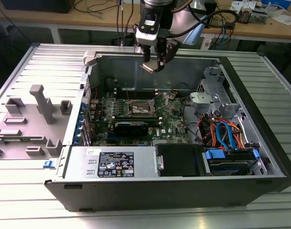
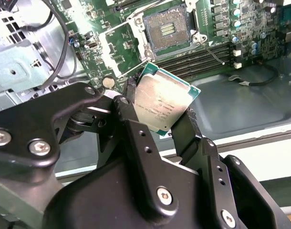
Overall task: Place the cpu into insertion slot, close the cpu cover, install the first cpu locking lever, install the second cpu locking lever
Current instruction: 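Place the cpu into insertion slot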
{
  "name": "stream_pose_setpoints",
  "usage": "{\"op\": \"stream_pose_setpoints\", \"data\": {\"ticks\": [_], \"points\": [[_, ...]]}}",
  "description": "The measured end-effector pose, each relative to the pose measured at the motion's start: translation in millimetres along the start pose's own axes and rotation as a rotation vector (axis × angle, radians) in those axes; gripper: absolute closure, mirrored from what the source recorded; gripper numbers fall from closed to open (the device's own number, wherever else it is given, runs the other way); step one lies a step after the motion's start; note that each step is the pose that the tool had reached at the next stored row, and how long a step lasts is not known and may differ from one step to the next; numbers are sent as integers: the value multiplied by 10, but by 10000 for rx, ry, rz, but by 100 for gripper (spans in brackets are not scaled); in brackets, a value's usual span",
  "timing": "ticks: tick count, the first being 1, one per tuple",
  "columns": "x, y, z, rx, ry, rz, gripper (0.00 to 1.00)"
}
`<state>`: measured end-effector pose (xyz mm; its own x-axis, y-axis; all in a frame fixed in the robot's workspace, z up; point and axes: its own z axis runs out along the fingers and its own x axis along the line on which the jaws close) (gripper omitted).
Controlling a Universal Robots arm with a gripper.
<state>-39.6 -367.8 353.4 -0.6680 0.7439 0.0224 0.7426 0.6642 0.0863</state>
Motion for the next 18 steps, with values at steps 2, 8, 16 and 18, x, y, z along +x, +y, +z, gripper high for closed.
{"op": "stream_pose_setpoints", "data": {"ticks": [2,8,16,18], "points": [[0,0,6,13,0,129,45],[-1,-6,72,98,33,540,45],[-4,-16,183,188,-11,1813,45],[-5,-17,206,195,-24,2041,45]]}}
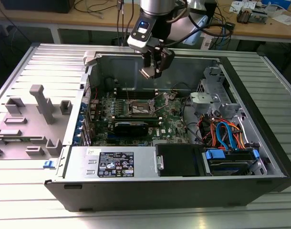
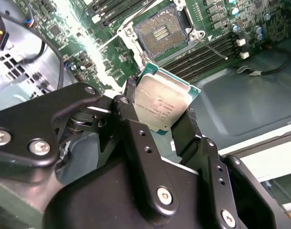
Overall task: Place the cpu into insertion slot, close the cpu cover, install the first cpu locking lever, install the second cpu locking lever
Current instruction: 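Place the cpu into insertion slot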
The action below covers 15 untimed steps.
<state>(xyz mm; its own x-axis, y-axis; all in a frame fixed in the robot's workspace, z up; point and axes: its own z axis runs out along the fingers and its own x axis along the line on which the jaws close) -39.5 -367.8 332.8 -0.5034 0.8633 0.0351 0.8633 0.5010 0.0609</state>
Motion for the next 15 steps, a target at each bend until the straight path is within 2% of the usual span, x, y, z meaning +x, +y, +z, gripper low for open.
{"op": "stream_pose_setpoints", "data": {"ticks": [9,11,15], "points": [[-4,-8,115,8,-80,1192,45],[-5,-9,145,6,-107,1604,45],[-5,-11,152,9,-115,1750,45]]}}
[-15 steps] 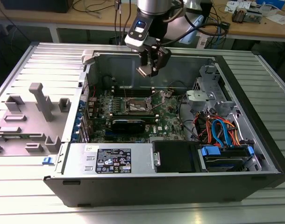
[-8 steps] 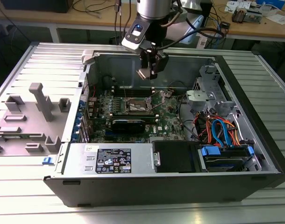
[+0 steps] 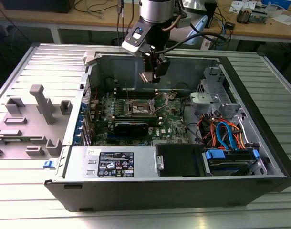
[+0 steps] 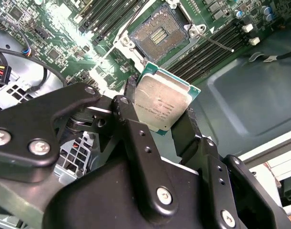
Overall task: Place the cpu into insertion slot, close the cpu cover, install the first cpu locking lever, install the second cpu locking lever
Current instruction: 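Place the cpu into insertion slot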
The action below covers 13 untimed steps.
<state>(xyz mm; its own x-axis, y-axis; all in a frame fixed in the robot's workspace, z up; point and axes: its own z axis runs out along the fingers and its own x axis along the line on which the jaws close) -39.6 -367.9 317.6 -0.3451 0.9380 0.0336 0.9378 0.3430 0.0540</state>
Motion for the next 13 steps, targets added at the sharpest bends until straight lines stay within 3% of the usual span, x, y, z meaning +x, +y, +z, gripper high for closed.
{"op": "stream_pose_setpoints", "data": {"ticks": [9,13], "points": [[1,-2,8,-7,-3,90,45],[0,-4,35,0,-69,447,45]]}}
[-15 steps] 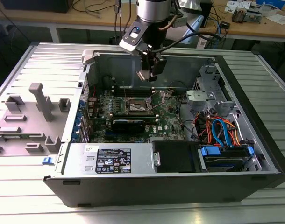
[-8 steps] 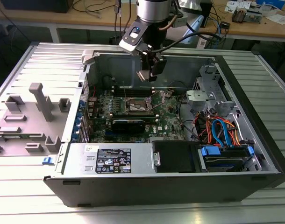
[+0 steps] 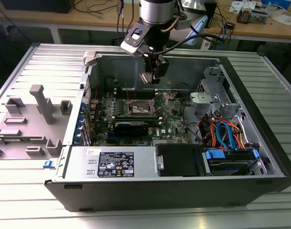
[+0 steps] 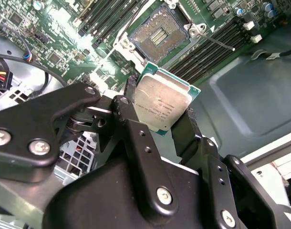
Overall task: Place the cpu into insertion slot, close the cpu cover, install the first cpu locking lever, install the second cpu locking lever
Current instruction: 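Place the cpu into insertion slot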
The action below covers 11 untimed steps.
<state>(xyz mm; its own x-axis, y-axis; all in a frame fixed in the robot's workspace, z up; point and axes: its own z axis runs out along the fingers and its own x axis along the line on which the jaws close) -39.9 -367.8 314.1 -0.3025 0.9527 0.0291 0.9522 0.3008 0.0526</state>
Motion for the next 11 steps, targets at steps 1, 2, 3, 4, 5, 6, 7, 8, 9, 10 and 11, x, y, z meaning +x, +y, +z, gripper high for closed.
{"op": "stream_pose_setpoints", "data": {"ticks": [1,2,3,4,5,6,7,8,9,10,11], "points": [[0,-2,9,-2,-9,90,45],[0,-4,21,-3,-25,232,45],[0,-5,34,-6,-38,395,45],[0,-5,40,-6,-45,495,45],[0,-6,50,5,-53,682,45],[0,-7,56,26,-51,801,45],[0,-8,59,33,-56,908,45],[0,-7,62,37,-54,942,45],[-1,-7,67,39,-54,974,45],[-1,-8,79,41,-67,1049,45],[-1,-9,97,41,-85,1177,45]]}}
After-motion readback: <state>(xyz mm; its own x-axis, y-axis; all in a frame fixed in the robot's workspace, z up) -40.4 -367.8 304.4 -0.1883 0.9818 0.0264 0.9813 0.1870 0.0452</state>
